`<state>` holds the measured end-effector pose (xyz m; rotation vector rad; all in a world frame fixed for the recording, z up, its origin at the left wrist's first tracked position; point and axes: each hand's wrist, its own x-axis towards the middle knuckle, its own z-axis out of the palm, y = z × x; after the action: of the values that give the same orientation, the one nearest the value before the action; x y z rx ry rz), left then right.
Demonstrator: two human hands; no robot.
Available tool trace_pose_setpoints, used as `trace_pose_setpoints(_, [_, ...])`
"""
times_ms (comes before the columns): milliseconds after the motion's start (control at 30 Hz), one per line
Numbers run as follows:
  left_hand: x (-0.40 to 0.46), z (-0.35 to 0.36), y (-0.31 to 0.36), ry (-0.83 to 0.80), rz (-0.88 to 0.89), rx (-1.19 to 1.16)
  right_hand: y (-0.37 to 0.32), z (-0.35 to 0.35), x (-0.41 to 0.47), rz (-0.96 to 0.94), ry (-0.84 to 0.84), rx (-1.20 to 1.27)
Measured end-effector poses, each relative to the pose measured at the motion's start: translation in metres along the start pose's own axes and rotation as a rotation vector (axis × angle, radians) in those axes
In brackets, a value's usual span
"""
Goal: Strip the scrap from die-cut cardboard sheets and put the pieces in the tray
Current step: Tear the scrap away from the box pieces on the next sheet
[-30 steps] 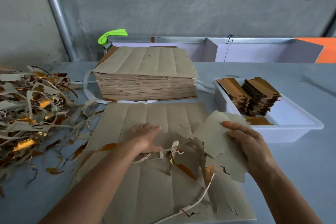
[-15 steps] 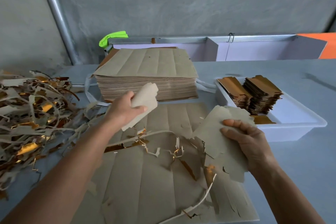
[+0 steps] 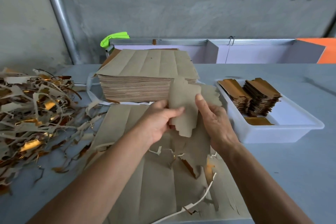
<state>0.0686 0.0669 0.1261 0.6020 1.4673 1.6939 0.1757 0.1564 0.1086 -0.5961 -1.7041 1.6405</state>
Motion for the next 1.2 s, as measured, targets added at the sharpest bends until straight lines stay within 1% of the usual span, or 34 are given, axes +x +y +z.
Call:
trace_pose_setpoints(67, [0.002, -0.001, -0.001, 0.072, 0.053, 0.161, 0.001, -0.002, 0.003, -0.007, 0.037, 0.061])
trace_pose_setpoints(133, [0.003, -0.013, -0.001, 0.101, 0.156, 0.322, 0.004, -0.013, 0.007, 0.027, 0.127, 0.106])
trace_pose_setpoints(167, [0.005, -0.022, -0.003, 0.144, 0.229, 0.465, 0.006, -0.02, 0.008, 0.035, 0.166, 0.107])
trace_pose_setpoints(233, [0.009, -0.045, -0.008, 0.262, 0.355, 0.9, 0.007, -0.038, 0.01, 0.031, 0.22, 0.099])
trace_pose_setpoints(267, [0.01, -0.055, -0.012, 0.276, 0.366, 1.129, 0.008, -0.045, 0.01, 0.025, 0.239, 0.097])
trace_pose_setpoints(300, [0.013, -0.063, -0.019, 0.245, 0.322, 1.33, 0.01, -0.052, 0.009, 0.026, 0.253, 0.096])
trace_pose_setpoints(333, [0.016, -0.071, -0.028, 0.179, 0.226, 1.478, 0.012, -0.058, 0.008, 0.033, 0.263, 0.093])
trace_pose_setpoints(400, [0.02, -0.081, -0.044, 0.058, 0.016, 1.61, 0.018, -0.066, 0.005, 0.072, 0.271, 0.084])
trace_pose_setpoints(433, [0.022, -0.085, -0.053, 0.024, -0.046, 1.635, 0.02, -0.069, 0.003, 0.095, 0.272, 0.074])
trace_pose_setpoints(467, [0.024, -0.088, -0.06, 0.006, -0.066, 1.652, 0.024, -0.073, 0.001, 0.116, 0.273, 0.062])
trace_pose_setpoints(533, [0.029, -0.095, -0.07, 0.01, -0.051, 1.629, 0.028, -0.079, -0.002, 0.145, 0.285, 0.057])
trace_pose_setpoints(600, [0.035, -0.106, -0.073, 0.113, -0.04, 1.517, 0.03, -0.085, -0.004, 0.156, 0.314, 0.066])
trace_pose_setpoints(633, [0.039, -0.114, -0.072, 0.215, -0.025, 1.44, 0.03, -0.087, -0.005, 0.162, 0.329, 0.068])
trace_pose_setpoints(667, [0.043, -0.124, -0.067, 0.363, -0.013, 1.325, 0.03, -0.089, -0.006, 0.168, 0.342, 0.067])
trace_pose_setpoints(733, [0.055, -0.146, -0.052, 0.674, -0.046, 0.933, 0.031, -0.093, -0.006, 0.18, 0.374, 0.074])
trace_pose_setpoints(800, [0.062, -0.17, -0.029, 0.899, -0.072, 0.519, 0.032, -0.094, -0.006, 0.183, 0.414, 0.086])
trace_pose_setpoints(833, [0.064, -0.183, -0.02, 0.981, -0.055, 0.383, 0.032, -0.094, -0.005, 0.176, 0.43, 0.087])
trace_pose_setpoints(867, [0.067, -0.192, -0.013, 1.038, -0.029, 0.35, 0.032, -0.094, -0.004, 0.168, 0.44, 0.087])
trace_pose_setpoints(900, [0.066, -0.197, -0.011, 1.074, -0.017, 0.425, 0.034, -0.089, -0.003, 0.169, 0.435, 0.088])
trace_pose_setpoints(933, [0.065, -0.19, -0.011, 1.057, -0.012, 0.553, 0.035, -0.087, -0.003, 0.166, 0.428, 0.089])
trace_pose_setpoints(967, [0.06, -0.177, -0.016, 0.981, 0.012, 0.698, 0.036, -0.084, -0.002, 0.162, 0.415, 0.092])
trace_pose_setpoints(1033, [0.045, -0.136, -0.035, 0.7, 0.052, 0.911, 0.039, -0.075, -0.001, 0.163, 0.379, 0.094])
trace_pose_setpoints(1100, [0.021, -0.085, -0.052, 0.394, 0.032, 1.053, 0.041, -0.068, 0.0, 0.154, 0.359, 0.094])
trace_pose_setpoints(1200, [-0.007, -0.024, -0.082, 0.02, 0.041, 1.229, 0.039, -0.066, 0.0, 0.137, 0.376, 0.104])
